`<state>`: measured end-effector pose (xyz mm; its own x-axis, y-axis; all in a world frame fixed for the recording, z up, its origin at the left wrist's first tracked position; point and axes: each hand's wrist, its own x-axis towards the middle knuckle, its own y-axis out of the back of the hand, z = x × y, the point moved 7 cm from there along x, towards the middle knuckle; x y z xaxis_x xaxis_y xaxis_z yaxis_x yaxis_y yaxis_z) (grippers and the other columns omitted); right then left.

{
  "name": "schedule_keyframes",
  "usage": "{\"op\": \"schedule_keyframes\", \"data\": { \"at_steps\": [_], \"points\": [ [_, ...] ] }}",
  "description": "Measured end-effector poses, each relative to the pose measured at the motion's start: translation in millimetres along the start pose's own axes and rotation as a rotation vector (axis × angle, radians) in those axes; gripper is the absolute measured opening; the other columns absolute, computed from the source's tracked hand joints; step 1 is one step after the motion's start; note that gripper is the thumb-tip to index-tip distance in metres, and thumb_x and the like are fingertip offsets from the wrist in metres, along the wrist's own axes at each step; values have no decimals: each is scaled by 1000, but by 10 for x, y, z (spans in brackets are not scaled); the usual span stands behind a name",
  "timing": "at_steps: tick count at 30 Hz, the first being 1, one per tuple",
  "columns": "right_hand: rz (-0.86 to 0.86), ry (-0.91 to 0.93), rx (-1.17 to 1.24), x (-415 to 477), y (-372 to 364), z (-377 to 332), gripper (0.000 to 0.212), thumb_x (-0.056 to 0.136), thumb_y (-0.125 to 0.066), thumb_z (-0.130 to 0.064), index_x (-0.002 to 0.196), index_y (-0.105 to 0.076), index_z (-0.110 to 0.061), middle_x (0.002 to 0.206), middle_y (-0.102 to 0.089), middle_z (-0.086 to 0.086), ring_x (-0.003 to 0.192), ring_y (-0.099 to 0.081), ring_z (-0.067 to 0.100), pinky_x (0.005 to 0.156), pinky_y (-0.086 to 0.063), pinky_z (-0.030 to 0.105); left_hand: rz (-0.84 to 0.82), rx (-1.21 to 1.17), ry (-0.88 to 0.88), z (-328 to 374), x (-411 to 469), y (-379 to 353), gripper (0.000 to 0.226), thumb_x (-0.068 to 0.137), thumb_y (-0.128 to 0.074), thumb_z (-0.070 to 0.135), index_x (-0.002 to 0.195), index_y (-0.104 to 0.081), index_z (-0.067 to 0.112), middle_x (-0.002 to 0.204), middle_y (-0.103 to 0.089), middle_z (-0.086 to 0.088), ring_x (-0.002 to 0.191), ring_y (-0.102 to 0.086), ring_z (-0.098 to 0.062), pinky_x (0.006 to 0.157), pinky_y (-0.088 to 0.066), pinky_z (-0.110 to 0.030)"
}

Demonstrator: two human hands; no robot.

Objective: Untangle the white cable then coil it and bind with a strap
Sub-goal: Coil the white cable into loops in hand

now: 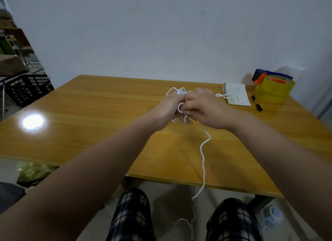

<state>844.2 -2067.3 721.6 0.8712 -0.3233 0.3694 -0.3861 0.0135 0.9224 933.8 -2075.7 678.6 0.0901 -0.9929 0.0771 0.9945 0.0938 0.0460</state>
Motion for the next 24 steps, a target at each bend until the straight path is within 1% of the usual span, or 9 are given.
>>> {"op": "schedule_keyframes", "data": {
  "at_steps": [3,6,8,10,13,16,18,21,24],
  "points": [
    [-37,-40,167,-27,29,17,24,88,-49,-23,88,-71,-13,90,-62,-11,77,-44,19,76,-27,30,-112,-45,-5,46,-30,-83,32,95,-41,19,70,-56,8,64,-52,-8,60,-50,-17,65,-40,-33],
    [-106,-146,504,-70,78,-1,16,89,-58,-5,80,-71,-2,82,-70,13,81,-61,26,80,-42,33,-147,88,35,80,-128,-131,63,101,-23,48,58,-54,13,51,-52,-2,51,-51,-14,59,-43,-27],
    [-111,-188,596,-103,107,10,14,86,-64,-9,76,-71,-2,78,-71,10,82,-67,21,80,-49,33,-148,308,13,116,-198,-164,78,95,-6,60,51,-49,12,48,-50,-1,49,-50,-11,56,-45,-20],
    [-39,-236,621,-117,140,87,16,82,-69,-17,72,-69,-6,73,-70,6,75,-67,9,73,-50,24,-167,405,-9,138,-251,-211,84,91,3,63,59,-46,4,46,-44,-3,46,-44,-12,55,-39,-21],
    [152,-303,508,-137,269,338,20,80,-73,-24,71,-68,-7,69,-66,16,63,-54,14,62,-42,28,-213,323,22,79,-286,-251,69,88,-14,68,74,-53,12,47,-32,3,42,-27,-12,47,-24,-26],
    [213,-316,381,-200,309,527,18,78,-74,-20,68,-63,-11,59,-58,3,55,-47,-1,56,-36,14,-211,302,-7,61,-238,-208,43,90,-49,54,74,-45,14,48,-25,7,41,-18,-10,41,-16,-21],
    [203,-335,299,-263,237,632,17,81,-71,-20,73,-64,-7,61,-56,2,58,-47,4,57,-36,20,-139,266,-28,74,-183,-106,35,86,-63,45,81,-53,12,46,-26,9,40,-19,-9,39,-18,-20],
    [165,-436,306,-400,106,756,17,89,-61,-20,90,-68,-4,72,-65,6,68,-57,15,69,-44,34,0,112,-21,84,-117,129,28,88,-64,35,74,-60,12,45,-26,9,40,-19,-8,38,-17,-20],
    [198,-477,541,-462,-60,694,20,96,-49,-16,98,-67,-7,75,-68,4,64,-59,11,67,-48,25,110,32,-7,-2,-99,258,36,90,-61,34,60,-51,19,48,-25,7,40,-19,-9,39,-19,-20]
  ]
}}
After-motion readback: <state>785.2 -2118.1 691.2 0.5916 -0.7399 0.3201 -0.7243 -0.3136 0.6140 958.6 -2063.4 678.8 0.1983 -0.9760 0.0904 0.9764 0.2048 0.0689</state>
